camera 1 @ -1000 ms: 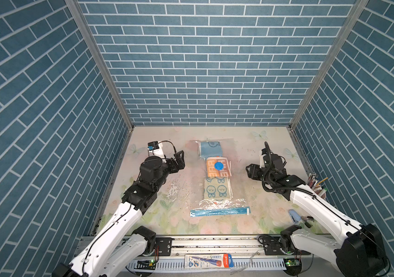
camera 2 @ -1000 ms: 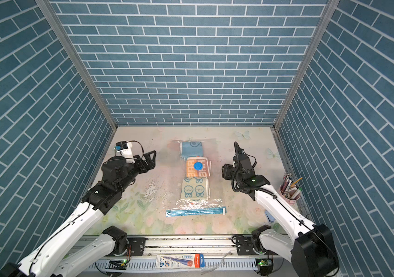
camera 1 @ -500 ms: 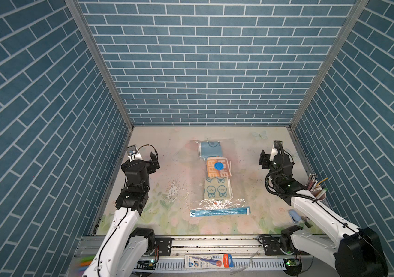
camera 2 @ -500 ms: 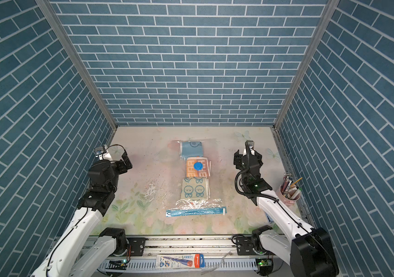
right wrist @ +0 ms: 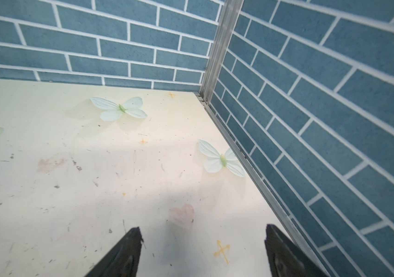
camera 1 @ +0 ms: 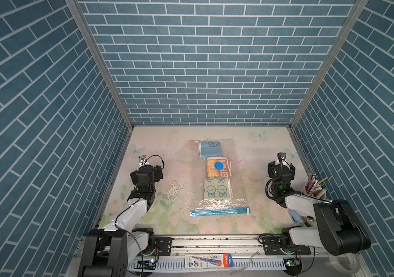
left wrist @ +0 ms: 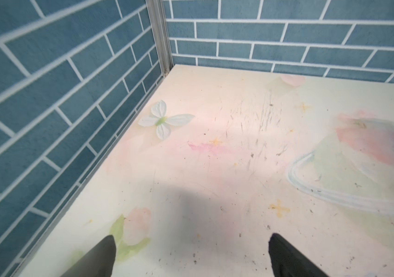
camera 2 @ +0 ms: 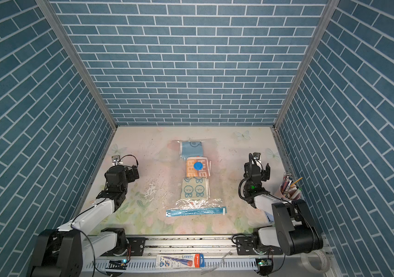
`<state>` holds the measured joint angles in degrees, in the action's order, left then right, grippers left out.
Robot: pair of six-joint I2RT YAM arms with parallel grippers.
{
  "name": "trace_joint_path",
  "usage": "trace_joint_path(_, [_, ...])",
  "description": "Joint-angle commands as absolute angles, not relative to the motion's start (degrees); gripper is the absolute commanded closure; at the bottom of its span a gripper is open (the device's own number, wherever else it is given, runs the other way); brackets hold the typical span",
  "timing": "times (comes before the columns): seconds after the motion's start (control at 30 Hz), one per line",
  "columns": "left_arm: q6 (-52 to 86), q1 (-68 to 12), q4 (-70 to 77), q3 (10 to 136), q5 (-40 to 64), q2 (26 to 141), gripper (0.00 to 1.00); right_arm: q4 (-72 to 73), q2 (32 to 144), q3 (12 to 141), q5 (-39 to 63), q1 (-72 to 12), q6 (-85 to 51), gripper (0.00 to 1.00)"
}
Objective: Place the folded towel into the vacuum bag
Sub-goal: Reset both arms
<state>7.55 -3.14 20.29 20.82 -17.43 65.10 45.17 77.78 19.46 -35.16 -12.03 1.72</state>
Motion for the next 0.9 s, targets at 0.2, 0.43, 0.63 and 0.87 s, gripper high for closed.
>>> trace_joint_path(0.2, [0.41,-1.76,29.91,27.15,-4.44,78.89,0.01,57.98,84.72,16.71,-14.42,-3.23,-0.8,0.19])
trace_joint_path(0.43, [-6.72,-1.28,54.64,18.03,4.79,84.5,0.0,53.17,88.06,20.49,3.91,2.39,-1.38,0.2])
trace_joint_path(0.63, [-3.93,0.13,47.14,23.11,2.76,87.41,0.0,48.2,88.34,23.14,2.27,3.25,-2.77,0.1])
trace_joint_path(0.87, [-4.06,0.0,47.75,23.11,2.07,87.64,0.0,48.16,88.23,23.13,1.88,3.3,-2.59,0.01])
